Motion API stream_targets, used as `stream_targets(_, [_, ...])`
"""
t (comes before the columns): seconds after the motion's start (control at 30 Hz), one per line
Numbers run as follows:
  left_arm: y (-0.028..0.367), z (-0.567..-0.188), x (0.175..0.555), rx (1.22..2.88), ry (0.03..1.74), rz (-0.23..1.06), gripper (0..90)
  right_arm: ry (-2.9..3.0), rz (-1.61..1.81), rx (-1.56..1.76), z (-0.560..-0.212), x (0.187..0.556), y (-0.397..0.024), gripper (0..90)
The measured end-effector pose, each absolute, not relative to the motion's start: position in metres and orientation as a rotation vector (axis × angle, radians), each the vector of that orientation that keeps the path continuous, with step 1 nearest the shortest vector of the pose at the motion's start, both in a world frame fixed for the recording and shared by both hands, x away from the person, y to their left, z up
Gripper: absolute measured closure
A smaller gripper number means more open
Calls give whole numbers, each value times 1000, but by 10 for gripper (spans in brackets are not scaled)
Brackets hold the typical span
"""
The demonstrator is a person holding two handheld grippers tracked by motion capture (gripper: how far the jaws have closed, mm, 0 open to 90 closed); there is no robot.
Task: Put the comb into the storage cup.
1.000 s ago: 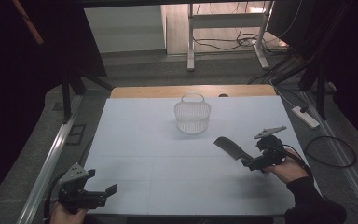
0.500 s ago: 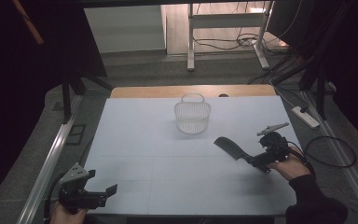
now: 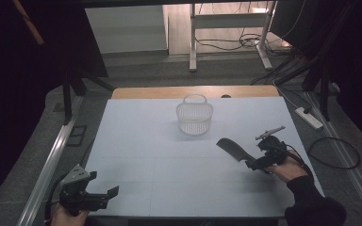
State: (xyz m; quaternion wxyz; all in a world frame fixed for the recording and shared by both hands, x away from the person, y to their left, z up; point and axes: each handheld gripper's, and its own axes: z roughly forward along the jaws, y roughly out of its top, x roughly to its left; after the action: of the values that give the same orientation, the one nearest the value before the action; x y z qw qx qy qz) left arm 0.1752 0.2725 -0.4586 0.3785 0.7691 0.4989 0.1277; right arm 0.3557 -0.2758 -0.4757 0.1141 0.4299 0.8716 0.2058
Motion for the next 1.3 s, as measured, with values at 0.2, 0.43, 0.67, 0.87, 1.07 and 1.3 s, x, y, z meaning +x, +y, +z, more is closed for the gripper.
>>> stream_targets(0.2, [273,-459,175,1961,1277,323,7,2569,569,1253,-485,358,-277,0])
stream_targets(0.43, [273,-459,175,1963,1275,324,7,2589,506,1234,-499,360,-278,0])
stream_targets(0.67, [273,-459,175,1961,1276,323,7,2615,460,1216,-509,361,-277,0])
stream_targets(0.87, [273,-459,175,1961,1276,322,7,2622,465,1240,-509,362,-278,0])
stream_targets(1.07, [273,-459,175,1962,1276,319,7,2623,455,1251,-509,363,-278,0])
stream_targets(1.3, [273,-459,175,1962,1277,319,7,2635,467,1246,-503,361,-279,181])
